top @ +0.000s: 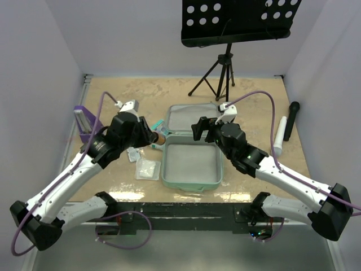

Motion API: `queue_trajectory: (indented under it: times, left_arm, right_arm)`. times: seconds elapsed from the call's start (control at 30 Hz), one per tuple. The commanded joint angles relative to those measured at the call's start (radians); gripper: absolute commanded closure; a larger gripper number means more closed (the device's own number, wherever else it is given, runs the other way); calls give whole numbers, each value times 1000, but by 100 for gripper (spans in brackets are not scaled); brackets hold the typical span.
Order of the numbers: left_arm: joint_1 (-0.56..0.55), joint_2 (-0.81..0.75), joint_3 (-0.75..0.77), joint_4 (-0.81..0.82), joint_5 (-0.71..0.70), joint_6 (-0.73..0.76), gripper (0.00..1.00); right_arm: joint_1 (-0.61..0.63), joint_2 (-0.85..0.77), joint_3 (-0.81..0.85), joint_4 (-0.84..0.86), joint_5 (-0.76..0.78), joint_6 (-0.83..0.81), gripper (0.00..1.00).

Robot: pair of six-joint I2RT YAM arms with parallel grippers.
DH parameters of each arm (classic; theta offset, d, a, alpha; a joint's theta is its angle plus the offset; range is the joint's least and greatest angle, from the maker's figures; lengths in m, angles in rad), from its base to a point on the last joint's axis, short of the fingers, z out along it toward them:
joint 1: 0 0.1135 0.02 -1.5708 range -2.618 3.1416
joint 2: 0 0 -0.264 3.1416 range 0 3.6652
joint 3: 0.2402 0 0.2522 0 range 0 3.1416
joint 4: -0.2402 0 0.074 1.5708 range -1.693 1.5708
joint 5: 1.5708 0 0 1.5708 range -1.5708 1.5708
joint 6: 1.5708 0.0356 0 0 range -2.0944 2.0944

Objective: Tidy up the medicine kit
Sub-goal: Place the pill bottle in the medicine box.

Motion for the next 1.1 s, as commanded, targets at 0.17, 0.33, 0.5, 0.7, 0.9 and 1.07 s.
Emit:
queue_trajectory:
  times: [0.17,0.33,0.5,0.7,0.9,1.07]
  left_arm:
    - [-116,283,200,160,326,185,100]
    - [-122,401,192,211,389,188,100]
    - [-122,524,200,263,463,181,100]
    - [-122,651,254,187,440,211,100]
    - [-120,743,283,127,418,240,100]
    - [-120,769,301,111,379,243,100]
  right_arm:
    - [-2,-12,48,-34,16,14,3]
    - [-2,-36,44,-58,27,17,3]
    - [-2,-47,24,-58,27,27,3]
    - [0,-55,9,-86,24,43,3]
    - [-2,-59,-10,-84,16,50,3]
    - [0,-53,-10,-87,13,50,3]
